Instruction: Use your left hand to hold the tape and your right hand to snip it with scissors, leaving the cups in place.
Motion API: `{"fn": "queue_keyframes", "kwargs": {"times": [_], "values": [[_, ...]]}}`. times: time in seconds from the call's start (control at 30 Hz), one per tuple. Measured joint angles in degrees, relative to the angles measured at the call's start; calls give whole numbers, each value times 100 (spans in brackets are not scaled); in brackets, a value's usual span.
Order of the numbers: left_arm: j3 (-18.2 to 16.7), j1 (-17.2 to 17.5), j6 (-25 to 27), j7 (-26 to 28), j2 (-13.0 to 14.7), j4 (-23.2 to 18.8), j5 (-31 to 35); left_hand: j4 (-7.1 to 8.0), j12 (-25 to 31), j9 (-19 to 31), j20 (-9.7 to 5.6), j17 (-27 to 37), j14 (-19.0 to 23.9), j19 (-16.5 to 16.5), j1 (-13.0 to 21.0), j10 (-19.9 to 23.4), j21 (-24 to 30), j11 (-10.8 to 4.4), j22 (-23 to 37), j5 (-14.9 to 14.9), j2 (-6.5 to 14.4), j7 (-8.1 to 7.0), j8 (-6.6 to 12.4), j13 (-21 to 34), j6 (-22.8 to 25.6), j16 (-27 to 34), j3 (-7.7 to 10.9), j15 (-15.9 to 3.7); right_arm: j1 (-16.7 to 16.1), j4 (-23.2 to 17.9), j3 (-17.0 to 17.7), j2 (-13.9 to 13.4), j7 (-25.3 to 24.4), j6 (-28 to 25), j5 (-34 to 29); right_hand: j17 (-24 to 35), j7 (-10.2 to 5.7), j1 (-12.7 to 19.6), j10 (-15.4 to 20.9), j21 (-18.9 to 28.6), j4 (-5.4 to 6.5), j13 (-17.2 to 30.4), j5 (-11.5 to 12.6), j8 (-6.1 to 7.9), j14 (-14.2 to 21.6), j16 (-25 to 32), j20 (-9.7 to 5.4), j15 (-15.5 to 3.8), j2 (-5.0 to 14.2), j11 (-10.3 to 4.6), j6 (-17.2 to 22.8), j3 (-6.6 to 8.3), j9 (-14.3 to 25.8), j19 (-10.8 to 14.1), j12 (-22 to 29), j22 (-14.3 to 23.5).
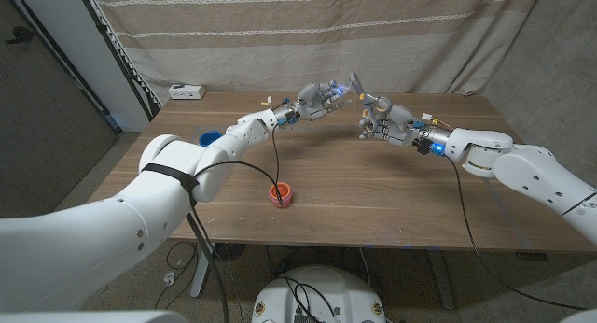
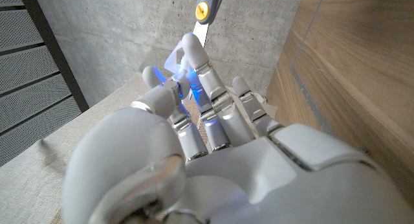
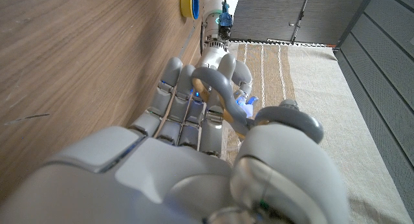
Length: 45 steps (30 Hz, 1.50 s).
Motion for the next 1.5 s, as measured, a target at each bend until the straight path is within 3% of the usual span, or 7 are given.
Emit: {"fn": "queue_keyframes", "kwargs": {"times": [1.5], "values": [[23, -48, -50, -88, -34, 212, -34, -15, 193, 27, 0, 321, 61, 0, -76, 20, -33, 21, -1, 0, -76, 31, -87, 0, 31, -46, 160, 1, -121, -56, 119, -26, -119, 80, -5, -28, -21, 56, 80, 22, -48, -72, 0, -23, 0, 51, 0, 0, 56, -23, 144, 48, -19, 0, 66, 0]]}}
